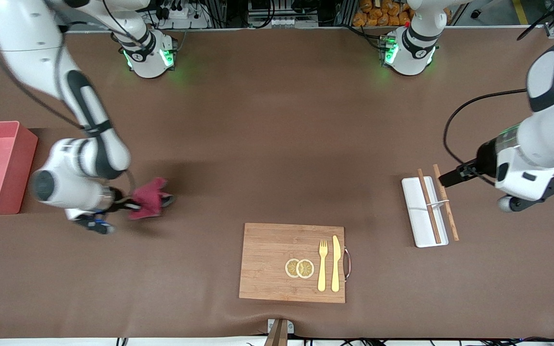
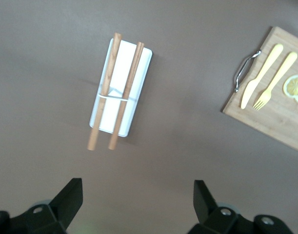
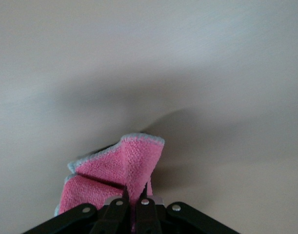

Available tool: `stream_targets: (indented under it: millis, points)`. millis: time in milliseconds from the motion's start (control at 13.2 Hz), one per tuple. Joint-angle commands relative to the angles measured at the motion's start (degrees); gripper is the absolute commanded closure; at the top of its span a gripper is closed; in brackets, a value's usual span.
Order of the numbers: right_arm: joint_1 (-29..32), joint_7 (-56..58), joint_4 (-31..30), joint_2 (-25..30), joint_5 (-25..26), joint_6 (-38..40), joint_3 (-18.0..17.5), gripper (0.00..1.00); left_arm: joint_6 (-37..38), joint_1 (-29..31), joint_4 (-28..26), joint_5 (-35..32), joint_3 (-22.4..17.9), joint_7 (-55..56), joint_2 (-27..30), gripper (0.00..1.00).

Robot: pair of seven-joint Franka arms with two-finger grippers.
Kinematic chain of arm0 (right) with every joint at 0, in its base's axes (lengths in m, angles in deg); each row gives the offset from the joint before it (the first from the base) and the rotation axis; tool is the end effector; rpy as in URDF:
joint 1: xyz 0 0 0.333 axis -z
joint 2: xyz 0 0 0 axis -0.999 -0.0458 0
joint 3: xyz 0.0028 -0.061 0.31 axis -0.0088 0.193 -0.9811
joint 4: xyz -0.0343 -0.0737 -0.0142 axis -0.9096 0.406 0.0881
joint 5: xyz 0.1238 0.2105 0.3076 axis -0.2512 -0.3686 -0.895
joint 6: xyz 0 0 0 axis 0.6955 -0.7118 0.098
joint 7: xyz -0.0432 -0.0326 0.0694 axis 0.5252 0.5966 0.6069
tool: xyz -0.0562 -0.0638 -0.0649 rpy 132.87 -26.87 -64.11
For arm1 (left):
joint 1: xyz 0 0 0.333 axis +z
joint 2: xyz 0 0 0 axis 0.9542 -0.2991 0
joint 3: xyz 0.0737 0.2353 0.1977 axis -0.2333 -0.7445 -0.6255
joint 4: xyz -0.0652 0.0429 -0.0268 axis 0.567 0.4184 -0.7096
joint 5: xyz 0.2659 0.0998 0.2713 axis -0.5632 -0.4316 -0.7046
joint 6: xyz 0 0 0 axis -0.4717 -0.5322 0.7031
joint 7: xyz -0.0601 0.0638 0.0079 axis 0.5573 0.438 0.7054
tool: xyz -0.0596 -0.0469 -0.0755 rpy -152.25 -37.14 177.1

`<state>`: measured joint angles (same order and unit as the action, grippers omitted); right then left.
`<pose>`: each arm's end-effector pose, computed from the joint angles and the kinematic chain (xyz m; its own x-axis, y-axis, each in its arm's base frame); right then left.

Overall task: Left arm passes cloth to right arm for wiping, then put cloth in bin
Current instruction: 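Wipe the table back and forth with the cloth in the right gripper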

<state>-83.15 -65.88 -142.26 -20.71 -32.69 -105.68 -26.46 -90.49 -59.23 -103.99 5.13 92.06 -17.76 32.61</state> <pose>0.6291 -0.0504 0.2116 0.9636 -0.2419 -0.1135 -0.2522 -0.9637 -0.0872 0.6331 -0.0964 0.5504 0.9295 0.3532 -0.1062 0.3582 -0.9331 0.0318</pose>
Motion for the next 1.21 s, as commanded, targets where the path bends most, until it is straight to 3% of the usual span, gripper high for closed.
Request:
stream_targets:
  millis: [0,227,378,454,529,756,908,1134]
  points:
    - [9.80,11.23,0.61,1.89,8.67,0.34,-1.45,1.00,0.78,2.00,-2.06,-1.27,0.61,-5.14,3.73,0.00]
    - [15.89,21.72,7.63,2.58,14.49,5.05,-1.37,1.00,0.78,2.28,-2.06,-1.27,-1.48,-12.43,6.18,0.00]
    - [15.28,20.51,10.20,3.47,18.62,10.61,-1.54,1.00,2.00,-4.98,-2.15,-1.18,-11.10,-17.52,8.12,0.00]
    - [15.19,17.71,9.51,2.95,18.55,10.36,-1.71,1.00,3.14,-8.59,-2.24,-0.40,-15.60,-20.07,8.74,0.00]
    - [14.58,14.73,8.63,2.16,18.29,8.97,-1.98,1.00,3.33,-9.84,-2.67,-0.31,-17.47,-21.58,9.61,0.00]
    - [9.15,4.46,3.98,1.62,17.58,3.51,-1.98,1.00,3.15,-11.34,-7.32,1.00,-19.06,-22.74,12.87,0.00]
    - [4.32,-4.24,3.53,1.71,16.53,4.81,-2.24,1.00,3.15,-14.59,-8.39,2.68,-22.22,-22.74,14.28,0.00]
    - [-5.51,-15.58,2.38,2.67,7.76,7.10,-2.42,1.00,3.24,-14.52,-10.23,2.77,-22.33,-22.82,16.13,0.00]
